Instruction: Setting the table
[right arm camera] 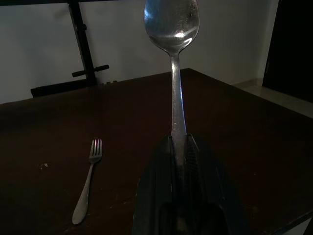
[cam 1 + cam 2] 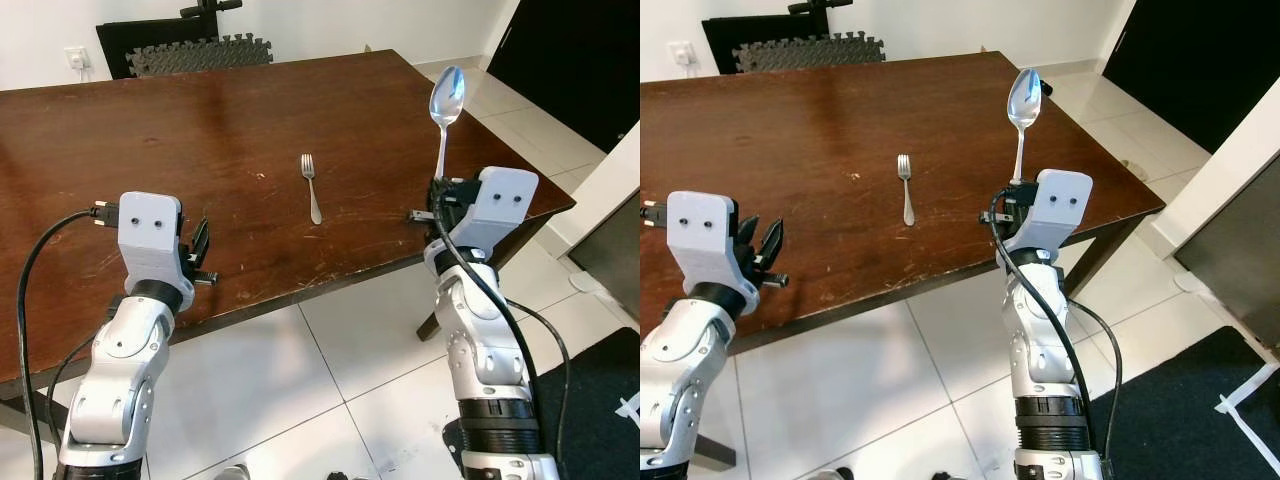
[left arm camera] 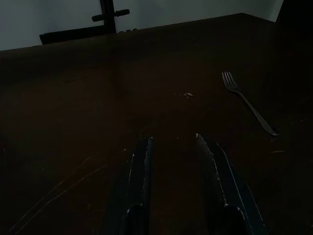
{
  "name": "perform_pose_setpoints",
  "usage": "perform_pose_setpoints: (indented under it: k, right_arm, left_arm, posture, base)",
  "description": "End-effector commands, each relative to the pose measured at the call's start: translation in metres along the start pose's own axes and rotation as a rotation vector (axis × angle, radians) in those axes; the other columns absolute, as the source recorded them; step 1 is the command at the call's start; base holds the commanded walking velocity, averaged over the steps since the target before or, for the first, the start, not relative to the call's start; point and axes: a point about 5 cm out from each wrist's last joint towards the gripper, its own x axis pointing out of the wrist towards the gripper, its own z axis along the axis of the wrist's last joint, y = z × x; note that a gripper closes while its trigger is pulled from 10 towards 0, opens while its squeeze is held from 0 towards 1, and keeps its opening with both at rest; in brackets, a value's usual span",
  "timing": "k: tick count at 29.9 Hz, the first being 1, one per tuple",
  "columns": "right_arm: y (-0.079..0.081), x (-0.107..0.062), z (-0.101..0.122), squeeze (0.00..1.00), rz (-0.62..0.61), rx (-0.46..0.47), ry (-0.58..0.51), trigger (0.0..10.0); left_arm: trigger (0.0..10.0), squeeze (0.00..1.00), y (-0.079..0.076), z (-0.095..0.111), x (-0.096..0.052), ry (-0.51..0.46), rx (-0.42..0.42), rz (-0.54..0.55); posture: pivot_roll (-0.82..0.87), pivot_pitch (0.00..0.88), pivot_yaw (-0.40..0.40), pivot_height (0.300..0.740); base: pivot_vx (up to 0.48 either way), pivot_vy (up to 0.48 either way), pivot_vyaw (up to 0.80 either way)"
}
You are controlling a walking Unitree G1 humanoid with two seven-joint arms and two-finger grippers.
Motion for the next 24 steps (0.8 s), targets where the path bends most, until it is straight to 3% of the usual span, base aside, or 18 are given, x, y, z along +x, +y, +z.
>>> perform_pose_setpoints:
  k: [1,24]
  right_arm:
    - [-0.0036,-0.0024,-0.0017,0.0,-0.01,-0.009,0.011,10.0]
    - [-0.0038,-0.0029,-0.0026,0.0,-0.016,-0.007,0.012,10.0]
  left_arm:
    - [10.0,0.0,-0.0009,-0.0083,-0.0012,0.032,0.001,-0.002]
    - [10.0,0.0,-0.0012,-0.0088,-0.0014,0.033,0.001,-0.004]
  posture:
    - [0.1,0.081,0.002,0.74]
    - [0.11,0.081,0.003,0.74]
  base:
    - [0.0,0.0,0.0]
    - [0.0,0.0,0.0]
